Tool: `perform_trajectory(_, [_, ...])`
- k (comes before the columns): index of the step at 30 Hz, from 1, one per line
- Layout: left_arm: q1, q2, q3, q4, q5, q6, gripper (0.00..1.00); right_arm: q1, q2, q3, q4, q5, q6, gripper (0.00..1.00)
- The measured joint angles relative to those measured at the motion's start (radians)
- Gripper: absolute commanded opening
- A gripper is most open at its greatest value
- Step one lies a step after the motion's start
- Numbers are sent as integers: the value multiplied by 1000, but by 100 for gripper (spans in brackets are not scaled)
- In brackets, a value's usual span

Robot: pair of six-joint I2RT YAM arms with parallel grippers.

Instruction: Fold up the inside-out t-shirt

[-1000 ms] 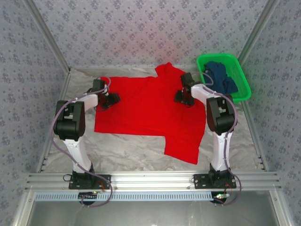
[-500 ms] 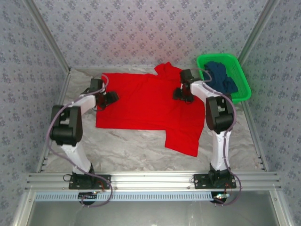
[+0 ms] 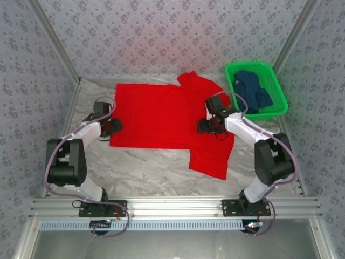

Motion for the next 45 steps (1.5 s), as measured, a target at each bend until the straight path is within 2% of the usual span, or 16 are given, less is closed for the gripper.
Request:
perform_trajectory(5, [0, 56, 15, -40, -28, 28, 40, 12, 7, -3, 7, -10, 0, 60])
perform_trajectory(12, [0, 59, 28, -48, -31, 47, 23, 15, 24, -3, 13, -25, 0, 60])
perform_trajectory(16, [0, 63, 32, -47, -27, 50, 21, 15, 24, -3, 13, -25, 0, 60])
perform_trajectory(20, [0, 70, 32, -50, -25, 50, 26, 15, 24, -3, 13, -25, 0, 60])
perform_trajectory(26, [0, 70, 32, -52, -23, 50, 24, 16, 24, -4, 13, -25, 0, 60])
perform_trajectory(30, [0, 70, 26, -53, -23, 49, 19, 17, 24, -4, 12, -25, 0, 60])
perform_trajectory(38, [0, 58, 13, -53, -19, 41, 0, 18, 4, -8, -19, -8, 0, 60])
perform_trajectory(45, [0, -31, -31, -48, 22, 26, 0, 27, -185, -128, -158, 33, 44, 61])
